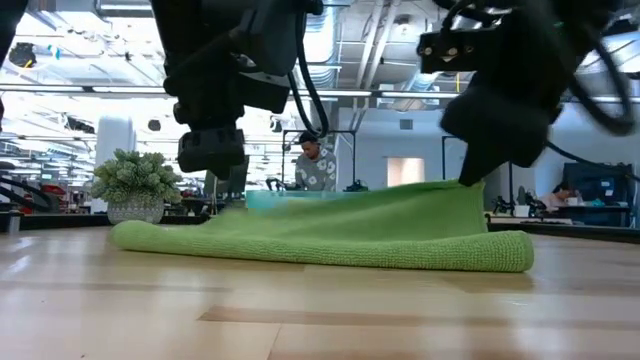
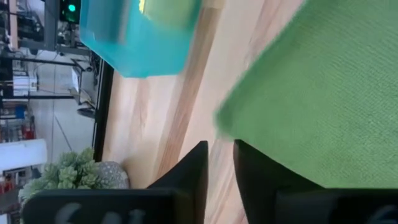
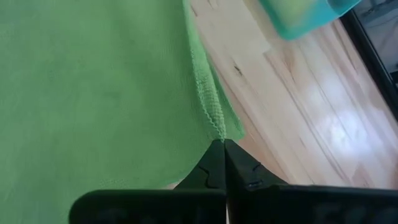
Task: Roll microfiber towels into tight, uniform cylinder then place into a basket
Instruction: Fold the green microfiber cloth
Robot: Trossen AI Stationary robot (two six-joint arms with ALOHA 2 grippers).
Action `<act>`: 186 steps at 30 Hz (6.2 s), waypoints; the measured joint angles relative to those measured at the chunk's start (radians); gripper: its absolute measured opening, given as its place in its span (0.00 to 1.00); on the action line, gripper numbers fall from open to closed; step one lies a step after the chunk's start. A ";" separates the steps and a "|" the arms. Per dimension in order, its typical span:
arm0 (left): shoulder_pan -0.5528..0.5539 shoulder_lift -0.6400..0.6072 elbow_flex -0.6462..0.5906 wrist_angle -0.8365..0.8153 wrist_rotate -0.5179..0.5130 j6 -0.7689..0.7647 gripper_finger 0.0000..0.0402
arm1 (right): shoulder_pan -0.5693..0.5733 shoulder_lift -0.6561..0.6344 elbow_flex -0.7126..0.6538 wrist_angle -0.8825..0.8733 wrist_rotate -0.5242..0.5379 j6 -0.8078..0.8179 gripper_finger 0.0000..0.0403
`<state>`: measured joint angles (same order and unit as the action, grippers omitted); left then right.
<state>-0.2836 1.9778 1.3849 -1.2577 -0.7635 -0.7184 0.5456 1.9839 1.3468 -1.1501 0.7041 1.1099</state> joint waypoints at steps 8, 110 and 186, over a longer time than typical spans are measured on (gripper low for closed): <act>-0.014 0.000 0.000 -0.009 0.017 0.000 0.26 | -0.071 0.000 0.000 0.010 -0.029 -0.006 0.03; -0.050 0.056 0.005 0.873 0.359 0.487 0.26 | -0.096 -0.211 -0.112 -0.334 0.183 0.136 0.41; -0.670 0.019 0.109 0.076 0.441 -0.042 0.26 | -0.090 -0.211 -0.110 0.691 -0.028 -0.814 0.41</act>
<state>-0.9538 1.9965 1.4944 -1.1814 -0.3224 -0.7608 0.4554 1.7729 1.2366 -0.4587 0.6763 0.2964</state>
